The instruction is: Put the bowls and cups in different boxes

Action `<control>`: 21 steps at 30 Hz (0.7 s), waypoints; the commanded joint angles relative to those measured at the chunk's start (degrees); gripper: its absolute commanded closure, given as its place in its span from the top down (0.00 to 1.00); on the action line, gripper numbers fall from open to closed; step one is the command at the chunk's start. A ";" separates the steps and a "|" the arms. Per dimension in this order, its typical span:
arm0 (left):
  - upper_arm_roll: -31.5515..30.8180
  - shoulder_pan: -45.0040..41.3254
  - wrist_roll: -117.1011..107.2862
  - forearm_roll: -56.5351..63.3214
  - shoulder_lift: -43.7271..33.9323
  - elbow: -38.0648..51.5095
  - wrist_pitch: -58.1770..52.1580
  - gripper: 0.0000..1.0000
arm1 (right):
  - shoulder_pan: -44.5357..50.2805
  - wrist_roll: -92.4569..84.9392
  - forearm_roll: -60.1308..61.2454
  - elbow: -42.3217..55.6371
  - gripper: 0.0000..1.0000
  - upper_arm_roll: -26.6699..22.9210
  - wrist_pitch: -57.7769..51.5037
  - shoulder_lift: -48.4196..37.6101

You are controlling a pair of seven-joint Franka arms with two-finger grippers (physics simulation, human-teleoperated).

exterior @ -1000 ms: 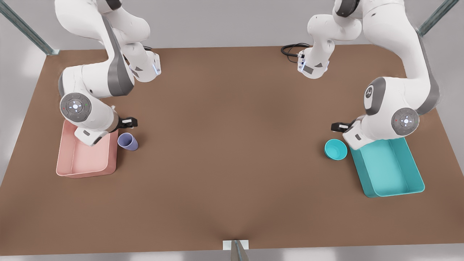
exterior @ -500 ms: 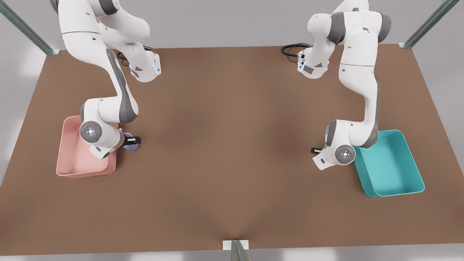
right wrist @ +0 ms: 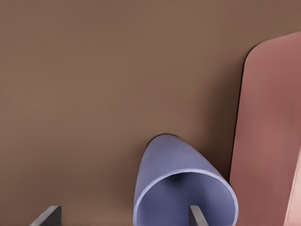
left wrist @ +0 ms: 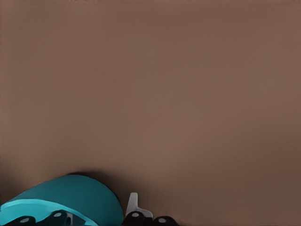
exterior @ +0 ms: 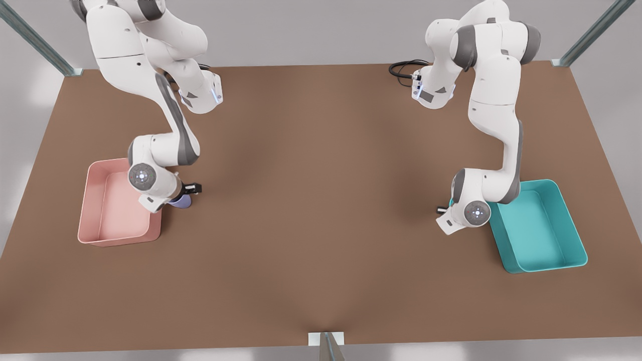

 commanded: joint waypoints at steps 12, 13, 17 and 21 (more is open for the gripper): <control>1.86 -0.52 -6.61 -2.16 -14.90 1.64 -8.11 0.21 | 0.23 -2.19 0.01 0.33 0.71 -0.48 2.17 5.46; 2.22 1.50 -6.43 -1.99 -15.86 3.49 -10.22 0.21 | 0.23 -2.19 0.01 0.50 0.55 -0.56 2.09 5.55; 2.39 9.68 -6.35 -1.72 -16.39 4.72 -9.87 0.21 | 0.59 -3.86 0.01 1.47 0.21 -1.44 1.21 5.99; 2.48 12.84 -6.52 -1.72 -8.75 5.87 -4.78 0.21 | 0.59 -10.10 0.71 4.72 0.21 -1.71 -3.10 5.11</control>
